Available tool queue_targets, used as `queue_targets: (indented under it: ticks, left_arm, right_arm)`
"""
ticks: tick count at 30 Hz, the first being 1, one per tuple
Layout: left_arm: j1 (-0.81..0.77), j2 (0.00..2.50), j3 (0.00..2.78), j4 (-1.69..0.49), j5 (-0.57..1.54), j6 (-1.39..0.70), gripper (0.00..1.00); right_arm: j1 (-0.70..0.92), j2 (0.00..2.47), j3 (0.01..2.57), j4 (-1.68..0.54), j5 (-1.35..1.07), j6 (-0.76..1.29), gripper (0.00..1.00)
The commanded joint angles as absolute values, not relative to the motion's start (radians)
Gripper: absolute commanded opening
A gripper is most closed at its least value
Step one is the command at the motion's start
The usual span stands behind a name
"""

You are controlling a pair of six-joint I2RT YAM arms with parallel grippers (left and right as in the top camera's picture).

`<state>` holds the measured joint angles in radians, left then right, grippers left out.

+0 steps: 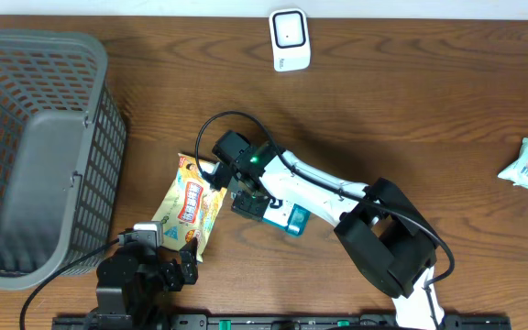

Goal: Scan the item barcode

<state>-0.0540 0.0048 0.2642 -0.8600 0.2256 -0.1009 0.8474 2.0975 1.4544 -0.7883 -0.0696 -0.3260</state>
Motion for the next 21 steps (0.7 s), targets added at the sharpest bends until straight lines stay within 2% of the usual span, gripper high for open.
queue_targets:
  ticks: [1, 8, 15, 21]
  left_arm:
    - [-0.054, 0.004, 0.261, -0.889, 0.216, -0.099, 0.99]
    - [-0.054, 0.004, 0.261, -0.889, 0.216, -0.099, 0.99]
    - [-0.054, 0.004, 0.261, -0.889, 0.216, -0.099, 1.00]
    - [-0.054, 0.004, 0.261, -0.889, 0.216, -0.099, 0.99]
  right_arm:
    - [0.845, 2.144, 1.444, -0.806, -0.080, -0.307, 0.50]
    - [0.838, 2.143, 1.624, -0.987, -0.081, -0.307, 0.32]
    - [0.838, 2.143, 1.829, -1.077, -0.080, -0.307, 0.31]
    - [0.827, 2.143, 1.904, -1.059, -0.080, -0.306, 0.24]
